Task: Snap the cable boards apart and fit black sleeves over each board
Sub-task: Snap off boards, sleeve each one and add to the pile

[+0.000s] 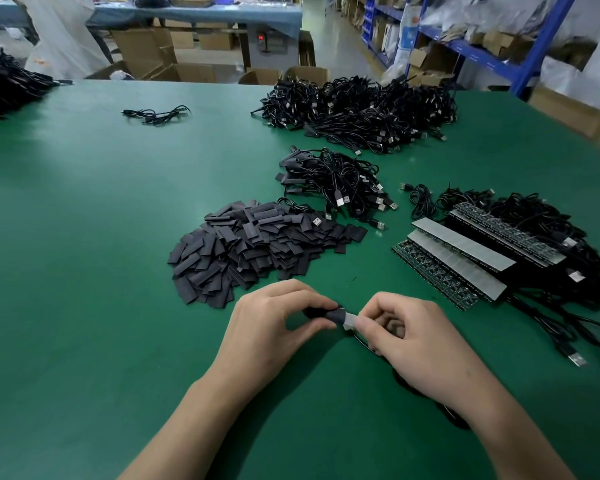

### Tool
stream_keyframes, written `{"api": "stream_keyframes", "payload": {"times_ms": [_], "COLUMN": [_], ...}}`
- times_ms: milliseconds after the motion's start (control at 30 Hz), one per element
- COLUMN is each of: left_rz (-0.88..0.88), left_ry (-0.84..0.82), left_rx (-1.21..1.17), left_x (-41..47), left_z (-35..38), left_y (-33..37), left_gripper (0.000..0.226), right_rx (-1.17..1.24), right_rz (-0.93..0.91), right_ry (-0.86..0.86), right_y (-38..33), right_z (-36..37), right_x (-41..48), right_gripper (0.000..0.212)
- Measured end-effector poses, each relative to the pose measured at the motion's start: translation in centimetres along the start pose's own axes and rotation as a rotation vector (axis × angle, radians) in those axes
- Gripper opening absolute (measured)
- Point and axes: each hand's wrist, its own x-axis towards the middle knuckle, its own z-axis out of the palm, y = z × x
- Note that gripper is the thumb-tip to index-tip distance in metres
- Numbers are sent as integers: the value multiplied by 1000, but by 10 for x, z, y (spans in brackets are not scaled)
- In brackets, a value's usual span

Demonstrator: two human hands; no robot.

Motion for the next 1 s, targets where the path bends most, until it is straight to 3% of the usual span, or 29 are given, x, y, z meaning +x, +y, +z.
{"api": "stream_keyframes", "payload": {"times_ms": [500, 767, 1000], "left_rz": [39, 48, -54], "left_ry": [-65, -100, -91], "left_rx": [-15, -1, -176], "left_x": [-1, -1, -1], "left_z": [-2, -1, 0], "left_y": [0, 2, 4], "left_gripper": [18, 17, 16], "right_rx": [232, 240, 310], "right_rz": [124, 131, 135], "right_ry": [-79, -96, -104], "right_y": [6, 4, 4], "right_z": [5, 3, 2], "right_x": [6, 6, 6], "right_gripper": [19, 21, 23]}}
